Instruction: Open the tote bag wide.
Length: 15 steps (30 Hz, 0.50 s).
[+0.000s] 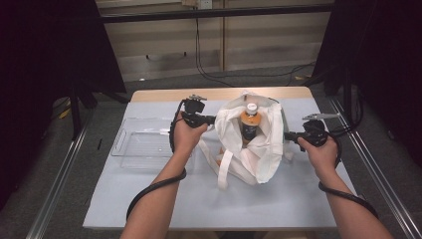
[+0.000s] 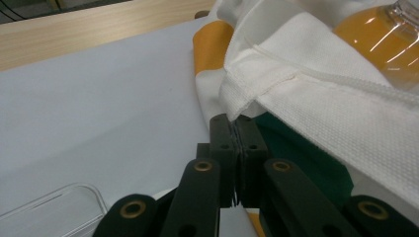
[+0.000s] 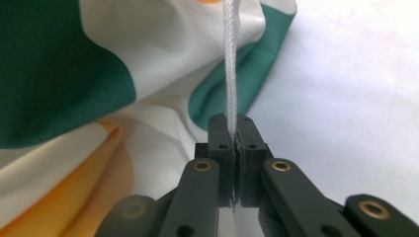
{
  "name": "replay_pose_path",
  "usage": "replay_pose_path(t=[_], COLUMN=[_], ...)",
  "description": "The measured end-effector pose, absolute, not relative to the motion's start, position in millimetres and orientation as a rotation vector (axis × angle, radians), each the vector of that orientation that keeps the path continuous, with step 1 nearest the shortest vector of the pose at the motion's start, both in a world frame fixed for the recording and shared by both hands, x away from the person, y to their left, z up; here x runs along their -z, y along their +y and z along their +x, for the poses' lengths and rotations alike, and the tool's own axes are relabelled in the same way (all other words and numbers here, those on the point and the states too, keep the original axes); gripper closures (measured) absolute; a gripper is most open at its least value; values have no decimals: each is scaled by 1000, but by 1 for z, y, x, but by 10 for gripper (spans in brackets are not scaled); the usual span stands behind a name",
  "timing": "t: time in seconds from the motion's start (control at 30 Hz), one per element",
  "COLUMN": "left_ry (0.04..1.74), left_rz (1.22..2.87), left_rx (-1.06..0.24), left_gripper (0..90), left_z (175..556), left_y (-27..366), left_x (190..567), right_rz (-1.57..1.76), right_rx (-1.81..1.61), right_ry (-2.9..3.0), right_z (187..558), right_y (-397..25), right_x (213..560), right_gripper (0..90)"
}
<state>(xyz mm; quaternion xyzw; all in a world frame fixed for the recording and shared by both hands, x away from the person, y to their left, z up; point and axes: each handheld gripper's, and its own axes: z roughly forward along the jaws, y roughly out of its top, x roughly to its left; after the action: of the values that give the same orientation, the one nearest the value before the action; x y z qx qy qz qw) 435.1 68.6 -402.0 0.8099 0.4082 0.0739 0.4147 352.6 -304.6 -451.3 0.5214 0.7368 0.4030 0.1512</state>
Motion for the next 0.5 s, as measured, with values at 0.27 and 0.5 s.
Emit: replay_pose_path(t=[0.27,0.5], left_ry=[996,986], left_rz=[2039,2040], left_rx=[-186,-186], left_gripper=[881,800], left_z=[433,433], left_y=[69,72], left_x=[397,390], right_rz=[1491,1464], right_rx=[-1161,-1162], right_ry=[2111,2114], right_z=[352,353], right_y=[-304,-299], right_x=[450,439], right_gripper=[882,880])
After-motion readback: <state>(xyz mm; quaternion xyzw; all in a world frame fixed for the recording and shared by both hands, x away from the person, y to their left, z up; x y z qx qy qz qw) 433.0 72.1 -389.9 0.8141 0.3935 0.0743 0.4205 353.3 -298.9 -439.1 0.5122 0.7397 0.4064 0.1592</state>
